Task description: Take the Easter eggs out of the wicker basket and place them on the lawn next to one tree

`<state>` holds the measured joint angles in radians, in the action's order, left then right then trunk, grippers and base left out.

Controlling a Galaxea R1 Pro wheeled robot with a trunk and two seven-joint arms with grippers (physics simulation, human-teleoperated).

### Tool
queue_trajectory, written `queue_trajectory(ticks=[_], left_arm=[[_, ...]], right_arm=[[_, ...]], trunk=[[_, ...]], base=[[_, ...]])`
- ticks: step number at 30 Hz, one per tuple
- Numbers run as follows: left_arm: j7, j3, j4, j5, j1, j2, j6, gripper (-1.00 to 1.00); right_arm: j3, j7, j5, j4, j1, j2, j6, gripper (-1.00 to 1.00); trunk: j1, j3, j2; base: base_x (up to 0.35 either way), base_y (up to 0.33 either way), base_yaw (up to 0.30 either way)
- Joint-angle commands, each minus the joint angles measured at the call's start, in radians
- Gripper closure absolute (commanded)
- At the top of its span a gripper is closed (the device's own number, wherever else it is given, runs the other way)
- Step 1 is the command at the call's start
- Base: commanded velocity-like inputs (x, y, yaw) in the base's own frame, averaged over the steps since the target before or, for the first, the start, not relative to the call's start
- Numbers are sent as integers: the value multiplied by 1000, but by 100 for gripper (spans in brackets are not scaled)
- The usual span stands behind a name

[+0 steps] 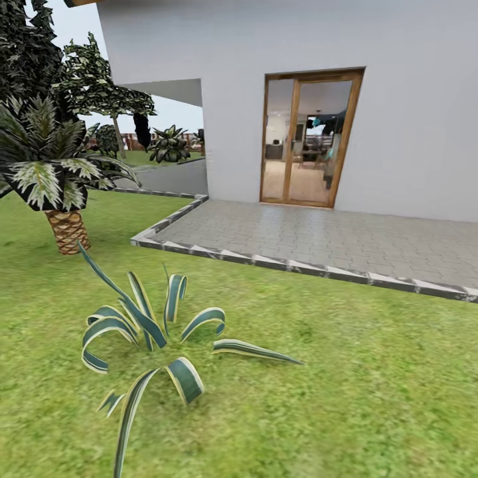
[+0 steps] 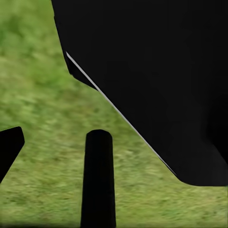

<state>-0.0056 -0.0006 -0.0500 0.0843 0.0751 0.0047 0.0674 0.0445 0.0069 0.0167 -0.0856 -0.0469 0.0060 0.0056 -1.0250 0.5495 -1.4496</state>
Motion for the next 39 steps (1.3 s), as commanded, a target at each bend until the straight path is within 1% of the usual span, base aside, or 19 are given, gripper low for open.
queue_trajectory(ticks=[1, 28, 35, 39], left_arm=[[0, 1, 2, 9, 0, 0, 2, -100], [1, 1, 2, 9, 0, 0, 0, -100], [1, 1, 2, 10, 0, 0, 2, -100], [2, 1, 2, 9, 0, 0, 1, -100]], right_arm=[[4, 1, 2, -2, -1, 0, 1, -100], [5, 1, 2, -2, -1, 0, 1, -100], [5, 1, 2, -2, -1, 0, 1, -100], [5, 1, 2, -2, -1, 0, 1, -100]], trunk=[[0, 1, 0], [0, 1, 0], [0, 1, 0], [0, 1, 0]], base=[[0, 25, 0], [0, 2, 0], [0, 176, 0], [0, 70, 0]])
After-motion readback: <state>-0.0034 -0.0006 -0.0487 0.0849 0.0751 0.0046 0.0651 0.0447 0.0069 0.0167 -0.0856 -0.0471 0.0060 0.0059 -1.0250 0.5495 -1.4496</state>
